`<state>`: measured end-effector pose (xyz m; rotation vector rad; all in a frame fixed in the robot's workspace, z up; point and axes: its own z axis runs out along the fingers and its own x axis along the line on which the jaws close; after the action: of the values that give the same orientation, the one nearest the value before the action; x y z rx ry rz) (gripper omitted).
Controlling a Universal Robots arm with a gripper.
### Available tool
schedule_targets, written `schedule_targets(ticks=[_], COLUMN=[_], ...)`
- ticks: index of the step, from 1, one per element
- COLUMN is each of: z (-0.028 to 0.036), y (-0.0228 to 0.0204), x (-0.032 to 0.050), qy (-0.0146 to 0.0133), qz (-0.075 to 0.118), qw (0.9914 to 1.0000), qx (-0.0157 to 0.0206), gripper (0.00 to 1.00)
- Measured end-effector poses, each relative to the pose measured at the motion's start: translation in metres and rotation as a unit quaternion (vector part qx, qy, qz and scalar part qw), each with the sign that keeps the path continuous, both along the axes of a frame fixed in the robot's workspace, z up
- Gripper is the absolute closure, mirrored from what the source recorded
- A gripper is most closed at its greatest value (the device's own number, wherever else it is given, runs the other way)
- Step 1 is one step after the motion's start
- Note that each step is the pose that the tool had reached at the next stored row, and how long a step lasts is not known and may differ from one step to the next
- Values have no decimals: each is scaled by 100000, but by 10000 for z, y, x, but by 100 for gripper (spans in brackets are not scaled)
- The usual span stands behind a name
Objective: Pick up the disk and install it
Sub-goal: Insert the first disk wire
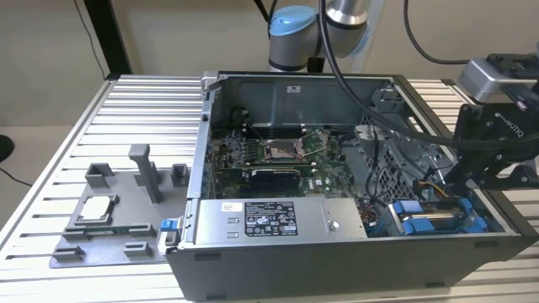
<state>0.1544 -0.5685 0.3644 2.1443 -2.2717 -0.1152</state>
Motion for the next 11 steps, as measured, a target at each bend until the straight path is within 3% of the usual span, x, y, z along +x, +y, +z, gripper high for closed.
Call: schedule_targets(ticks=[8,11], z=[-28,-37], y=[-108,-152], x=[54,85], qy=[-1,1], qz=[0,2], qw=[99902,99853], qx=[4431,5422], gripper=[0,0])
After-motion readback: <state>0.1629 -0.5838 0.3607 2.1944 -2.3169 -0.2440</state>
